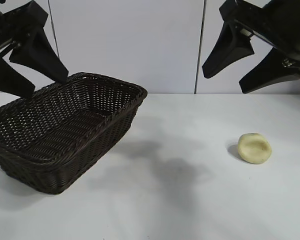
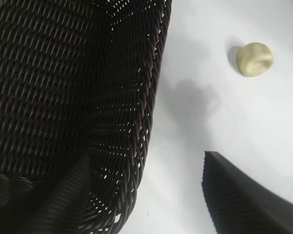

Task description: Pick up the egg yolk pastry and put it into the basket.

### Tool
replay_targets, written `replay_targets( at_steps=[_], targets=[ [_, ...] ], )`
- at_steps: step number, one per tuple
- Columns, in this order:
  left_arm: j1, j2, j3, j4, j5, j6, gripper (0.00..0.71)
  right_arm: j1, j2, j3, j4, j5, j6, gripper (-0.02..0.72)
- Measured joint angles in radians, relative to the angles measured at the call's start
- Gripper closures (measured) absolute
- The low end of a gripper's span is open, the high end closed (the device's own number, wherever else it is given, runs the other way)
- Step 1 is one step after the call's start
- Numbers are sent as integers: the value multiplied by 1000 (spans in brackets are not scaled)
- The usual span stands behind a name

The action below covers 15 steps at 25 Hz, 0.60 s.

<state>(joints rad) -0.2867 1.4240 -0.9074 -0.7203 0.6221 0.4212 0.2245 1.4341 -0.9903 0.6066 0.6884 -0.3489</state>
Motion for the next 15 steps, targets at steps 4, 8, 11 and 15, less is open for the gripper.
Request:
replay_targets(
  at_steps=[4,8,11,15],
  targets=[
    [0,0,0,0,0,0,232,0,0,0,0,0,0,175],
    [0,0,0,0,0,0,232,0,0,0,0,0,0,175],
    [0,0,0,0,2,-27,232,0,0,0,0,0,0,175],
    [0,0,0,0,19,-236,232,0,0,0,0,0,0,175]
  ],
)
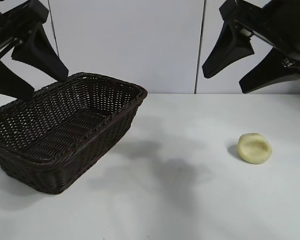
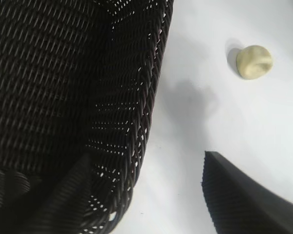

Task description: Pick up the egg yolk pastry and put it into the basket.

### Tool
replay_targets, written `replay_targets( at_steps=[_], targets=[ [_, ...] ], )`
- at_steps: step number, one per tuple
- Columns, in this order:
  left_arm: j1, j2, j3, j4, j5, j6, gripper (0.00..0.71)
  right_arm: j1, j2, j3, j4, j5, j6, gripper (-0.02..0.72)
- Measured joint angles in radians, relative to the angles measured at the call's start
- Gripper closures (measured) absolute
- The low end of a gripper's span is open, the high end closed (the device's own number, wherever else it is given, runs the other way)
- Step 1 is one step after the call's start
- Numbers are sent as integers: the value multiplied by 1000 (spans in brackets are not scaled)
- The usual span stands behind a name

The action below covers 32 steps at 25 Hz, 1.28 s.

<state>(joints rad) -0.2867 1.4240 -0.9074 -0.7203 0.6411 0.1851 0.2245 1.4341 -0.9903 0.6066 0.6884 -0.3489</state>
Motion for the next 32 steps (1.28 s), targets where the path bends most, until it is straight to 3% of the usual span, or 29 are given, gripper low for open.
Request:
replay_targets(
  at_steps=[4,9,21,32],
  targets=[
    [0,0,0,0,11,-304,232,0,0,0,0,0,1,175],
    [0,0,0,35,-14,-516,232,0,0,0,0,0,1,175],
    [2,0,0,593,44,-1088,232,0,0,0,0,0,2,175],
    [2,0,0,652,76,-1177,232,0,0,0,0,1,3,175]
  ],
)
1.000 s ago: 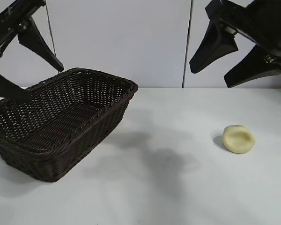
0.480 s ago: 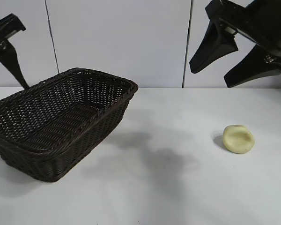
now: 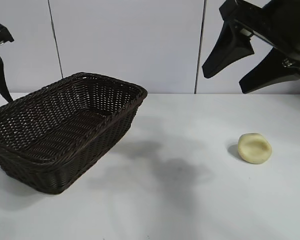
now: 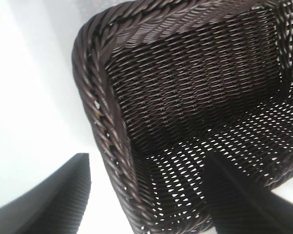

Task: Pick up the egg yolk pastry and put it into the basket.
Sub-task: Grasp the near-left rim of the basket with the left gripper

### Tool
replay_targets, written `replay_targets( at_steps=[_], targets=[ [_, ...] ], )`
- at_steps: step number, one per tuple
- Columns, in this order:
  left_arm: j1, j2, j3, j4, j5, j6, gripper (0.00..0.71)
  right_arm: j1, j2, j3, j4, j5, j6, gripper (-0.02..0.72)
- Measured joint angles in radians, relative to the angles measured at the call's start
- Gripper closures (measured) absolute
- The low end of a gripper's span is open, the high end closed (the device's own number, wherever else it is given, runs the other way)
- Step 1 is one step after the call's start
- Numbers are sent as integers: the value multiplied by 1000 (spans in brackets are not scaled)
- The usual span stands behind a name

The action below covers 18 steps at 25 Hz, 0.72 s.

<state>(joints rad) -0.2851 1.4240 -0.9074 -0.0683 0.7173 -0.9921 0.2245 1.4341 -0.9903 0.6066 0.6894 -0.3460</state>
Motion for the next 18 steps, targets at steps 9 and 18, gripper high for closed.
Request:
replay_targets(
  at_steps=[9,18],
  targets=[
    [0,66,0,-1,13,-51,232,0,0,0,0,1,0,175],
    [0,202,0,-3,-72,-56,232,0,0,0,0,2,0,175]
  ],
)
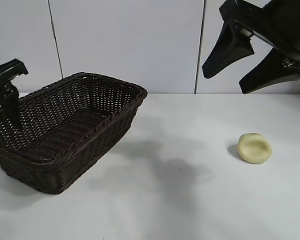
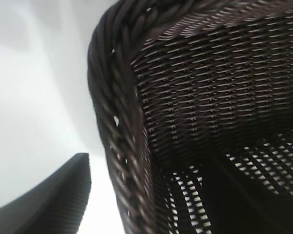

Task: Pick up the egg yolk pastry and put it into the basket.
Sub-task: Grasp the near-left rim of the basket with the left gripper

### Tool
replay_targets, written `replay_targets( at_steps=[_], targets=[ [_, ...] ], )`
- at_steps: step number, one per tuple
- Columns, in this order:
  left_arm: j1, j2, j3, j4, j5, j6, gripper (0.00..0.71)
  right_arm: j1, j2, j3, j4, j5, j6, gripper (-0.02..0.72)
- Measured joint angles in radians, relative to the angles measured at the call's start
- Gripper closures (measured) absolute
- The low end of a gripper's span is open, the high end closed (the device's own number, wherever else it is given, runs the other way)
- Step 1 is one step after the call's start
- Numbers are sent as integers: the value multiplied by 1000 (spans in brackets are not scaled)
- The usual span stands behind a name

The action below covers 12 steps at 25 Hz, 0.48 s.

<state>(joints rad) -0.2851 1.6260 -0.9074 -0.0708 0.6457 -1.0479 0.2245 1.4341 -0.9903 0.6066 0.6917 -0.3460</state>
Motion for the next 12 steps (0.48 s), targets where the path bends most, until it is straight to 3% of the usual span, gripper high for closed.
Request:
replay_targets(
  at_steps=[12],
  targets=[
    [0,123,0,-54,-82,-11,241,0,0,0,0,0,0,175]
  ],
)
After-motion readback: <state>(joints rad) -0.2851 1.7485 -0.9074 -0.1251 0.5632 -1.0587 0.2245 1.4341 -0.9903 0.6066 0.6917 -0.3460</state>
